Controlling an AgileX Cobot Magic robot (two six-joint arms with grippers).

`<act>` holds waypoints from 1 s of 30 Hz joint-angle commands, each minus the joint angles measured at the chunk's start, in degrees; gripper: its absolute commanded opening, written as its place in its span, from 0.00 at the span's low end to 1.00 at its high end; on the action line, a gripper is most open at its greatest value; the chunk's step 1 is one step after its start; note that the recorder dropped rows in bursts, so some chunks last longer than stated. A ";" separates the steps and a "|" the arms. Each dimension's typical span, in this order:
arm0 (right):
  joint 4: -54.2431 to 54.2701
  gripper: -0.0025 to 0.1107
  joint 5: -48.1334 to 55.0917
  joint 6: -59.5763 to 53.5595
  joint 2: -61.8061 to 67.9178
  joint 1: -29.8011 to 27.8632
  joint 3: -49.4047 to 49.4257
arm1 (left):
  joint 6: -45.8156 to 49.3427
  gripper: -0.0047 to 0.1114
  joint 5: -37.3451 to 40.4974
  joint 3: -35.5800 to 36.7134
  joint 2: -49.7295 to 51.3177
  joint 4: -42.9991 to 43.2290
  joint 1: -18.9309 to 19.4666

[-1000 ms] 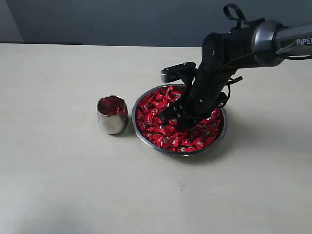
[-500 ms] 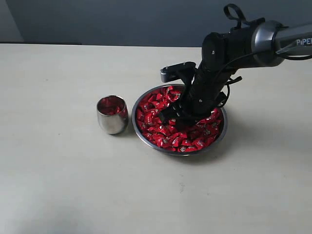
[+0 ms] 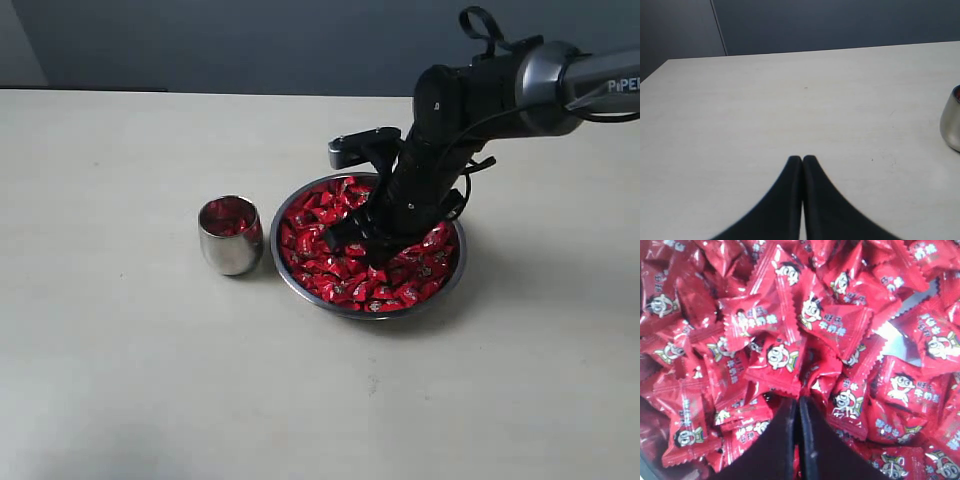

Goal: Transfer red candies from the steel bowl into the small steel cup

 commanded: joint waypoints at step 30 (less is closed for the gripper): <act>12.43 0.01 -1.67 -15.65 -2.45 5.78 -15.99 | -0.11 0.04 -0.55 0.11 -0.27 0.11 0.09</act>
